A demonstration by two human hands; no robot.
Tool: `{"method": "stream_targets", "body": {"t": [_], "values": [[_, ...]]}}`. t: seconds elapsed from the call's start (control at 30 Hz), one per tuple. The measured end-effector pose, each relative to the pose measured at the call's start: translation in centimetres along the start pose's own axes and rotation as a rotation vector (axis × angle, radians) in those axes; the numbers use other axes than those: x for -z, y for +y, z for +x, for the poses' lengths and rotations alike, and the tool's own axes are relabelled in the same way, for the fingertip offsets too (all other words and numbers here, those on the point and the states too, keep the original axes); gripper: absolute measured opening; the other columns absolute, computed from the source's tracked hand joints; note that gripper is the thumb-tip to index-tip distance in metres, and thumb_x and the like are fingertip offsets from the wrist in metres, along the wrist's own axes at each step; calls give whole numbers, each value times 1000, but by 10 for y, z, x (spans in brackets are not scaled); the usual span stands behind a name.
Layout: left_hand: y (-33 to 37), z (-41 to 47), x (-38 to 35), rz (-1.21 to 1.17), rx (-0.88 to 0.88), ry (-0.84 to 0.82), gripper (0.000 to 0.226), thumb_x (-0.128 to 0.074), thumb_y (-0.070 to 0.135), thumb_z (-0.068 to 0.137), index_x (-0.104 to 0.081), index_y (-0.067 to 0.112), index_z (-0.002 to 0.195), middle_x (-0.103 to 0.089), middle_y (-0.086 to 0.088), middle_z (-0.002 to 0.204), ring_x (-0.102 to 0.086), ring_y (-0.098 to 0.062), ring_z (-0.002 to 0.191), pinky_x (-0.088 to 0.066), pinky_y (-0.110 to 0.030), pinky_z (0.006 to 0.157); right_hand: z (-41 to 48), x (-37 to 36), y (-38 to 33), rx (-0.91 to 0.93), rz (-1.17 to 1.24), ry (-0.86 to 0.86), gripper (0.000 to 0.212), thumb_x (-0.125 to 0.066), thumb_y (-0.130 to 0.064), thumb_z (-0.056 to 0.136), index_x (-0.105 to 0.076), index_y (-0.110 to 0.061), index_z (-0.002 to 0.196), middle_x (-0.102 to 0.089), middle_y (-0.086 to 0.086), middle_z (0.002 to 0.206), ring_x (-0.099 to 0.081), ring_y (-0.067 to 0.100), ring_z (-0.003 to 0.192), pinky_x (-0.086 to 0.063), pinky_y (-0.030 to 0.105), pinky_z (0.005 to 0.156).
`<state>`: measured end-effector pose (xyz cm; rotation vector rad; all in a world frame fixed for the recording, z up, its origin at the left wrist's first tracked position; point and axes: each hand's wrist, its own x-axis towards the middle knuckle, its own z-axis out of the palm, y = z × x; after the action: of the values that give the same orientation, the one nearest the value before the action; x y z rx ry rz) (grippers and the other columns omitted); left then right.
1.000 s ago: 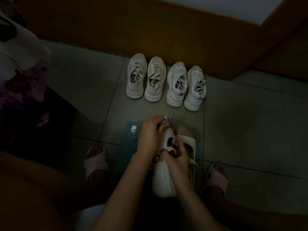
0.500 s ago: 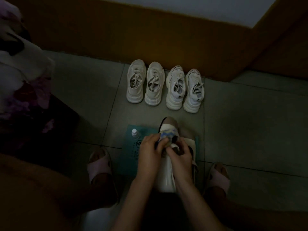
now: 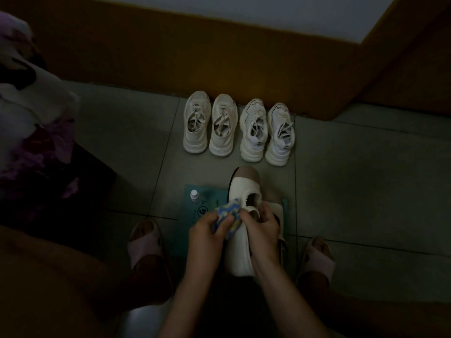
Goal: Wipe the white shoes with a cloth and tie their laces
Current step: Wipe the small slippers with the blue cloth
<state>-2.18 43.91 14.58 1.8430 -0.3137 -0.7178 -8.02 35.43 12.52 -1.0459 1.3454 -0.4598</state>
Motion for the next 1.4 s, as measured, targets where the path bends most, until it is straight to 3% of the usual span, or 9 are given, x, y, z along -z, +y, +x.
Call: {"method": "stream_targets", "body": {"t": [0.1,0.3,0.53,0.63,0.8,0.97,1.1,1.23,1.4], "values": [[0,-10,2,58,3,-3,25,-68,14,83,-59,25,62,-60,7,62,-50,6,54,-36,-8,53,0,-8,-3,-19,11,36,34,-70,-9,76,-61,-14,109,-68,7,104,-67,22,89,-56,38,80],[-5,-30,1,141,12,-2,33,-68,15,83,-52,29,57,-57,4,61,-51,3,57,-36,-12,55,3,-20,-8,42,-48,93,60,-74,-15,67,-54,-12,124,-65,9,116,-65,25,101,-55,45,87],[-11,-36,13,165,145,-109,24,-67,13,84,-60,23,63,-58,12,58,-51,12,52,-36,-6,51,12,-24,-17,78,-65,108,61,-73,-10,71,-53,-10,129,-64,9,118,-62,24,104,-49,28,83],[-27,-29,20,185,240,-132,9,-67,16,84,-72,9,86,-68,-2,76,-61,-7,74,-42,-16,61,16,-25,-19,92,-88,116,65,-73,-15,70,-50,-14,131,-63,8,120,-61,25,106,-51,34,90],[-49,-14,35,29,356,20,12,-63,13,87,-67,10,76,-67,-10,76,-60,-17,76,-45,-22,63,19,-21,-18,98,-86,97,61,-72,-15,72,-51,-16,130,-63,5,119,-60,23,106,-49,31,88],[-55,12,34,-128,408,144,12,-57,12,91,-65,5,86,-65,-16,81,-60,-23,72,-45,-29,67,10,-27,9,70,-263,49,80,-74,-20,71,-36,-16,142,-50,6,138,-50,25,123,-45,38,101],[-72,27,27,-139,449,230,14,-59,11,90,-63,1,99,-66,-21,96,-61,-26,86,-46,-33,76,2,-37,26,100,-498,86,89,-74,-28,72,-26,-16,147,-37,7,148,-38,26,134,-37,38,107],[-78,33,22,-129,419,235,12,-60,10,89,-64,4,99,-65,-14,90,-59,-21,83,-44,-29,66,-1,-48,38,179,-680,108,89,-72,-33,76,-22,-17,148,-33,6,149,-36,26,135,-39,35,102],[-90,39,24,-83,456,241,32,-63,14,87,-60,-5,113,-64,-19,104,-60,-26,93,-48,-29,79,-4,-56,48,175,-784,180,91,-73,-35,73,-22,-16,146,-31,6,146,-43,29,127,-46,39,95]]}}
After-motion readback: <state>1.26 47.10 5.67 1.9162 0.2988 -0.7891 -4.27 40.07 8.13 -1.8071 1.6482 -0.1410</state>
